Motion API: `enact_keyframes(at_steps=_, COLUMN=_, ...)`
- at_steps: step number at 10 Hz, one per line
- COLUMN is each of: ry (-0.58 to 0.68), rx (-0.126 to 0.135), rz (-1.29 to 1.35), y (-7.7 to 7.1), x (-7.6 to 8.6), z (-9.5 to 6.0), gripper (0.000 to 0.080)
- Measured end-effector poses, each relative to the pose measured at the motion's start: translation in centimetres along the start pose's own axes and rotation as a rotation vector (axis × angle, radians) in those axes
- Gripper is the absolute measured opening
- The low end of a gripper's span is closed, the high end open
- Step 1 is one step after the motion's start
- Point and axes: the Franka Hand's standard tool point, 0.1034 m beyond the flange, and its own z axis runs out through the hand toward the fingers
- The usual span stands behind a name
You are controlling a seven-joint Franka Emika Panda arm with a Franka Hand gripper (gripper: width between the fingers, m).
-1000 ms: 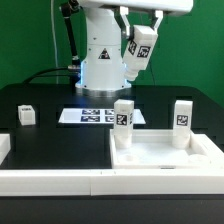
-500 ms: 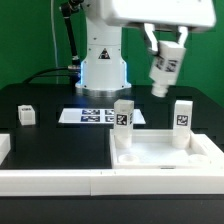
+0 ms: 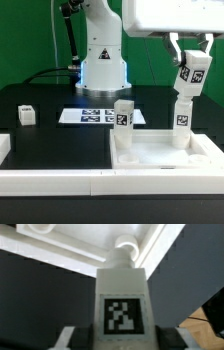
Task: Assemble square table
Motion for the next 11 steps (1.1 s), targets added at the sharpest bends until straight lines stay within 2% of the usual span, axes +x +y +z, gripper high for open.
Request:
enact_keyframes(at_steps=2, ry=-0.005, rx=-0.002, rz=0.002, y=0.3, x=-0.3, z=0.1, gripper=0.029)
enact_keyframes(at_steps=3, ry=-0.018, rx=0.014, rz=-0.04, y=2.2, x=-2.1, z=0.5, gripper=0.029)
enact_keyframes(at_steps=4, ry=-0.019, rx=0.03, rz=0.0, y=3.0, x=-2.7, z=0.8, gripper=0.029)
enact_keyframes(at_steps=6, ry=-0.011, rx=0.06, rz=0.006, y=2.3, x=-2.1, z=1.7, gripper=0.029)
enact_keyframes(at_steps=8, ry=0.004, rx=0.039, rz=0.056, y=2.4, x=-1.6, z=2.5, gripper=0.029)
enact_keyframes(at_steps=11, ry=-0.004, rx=0.033, rz=0.043, y=2.6, x=-1.8, z=2.6, gripper=0.029)
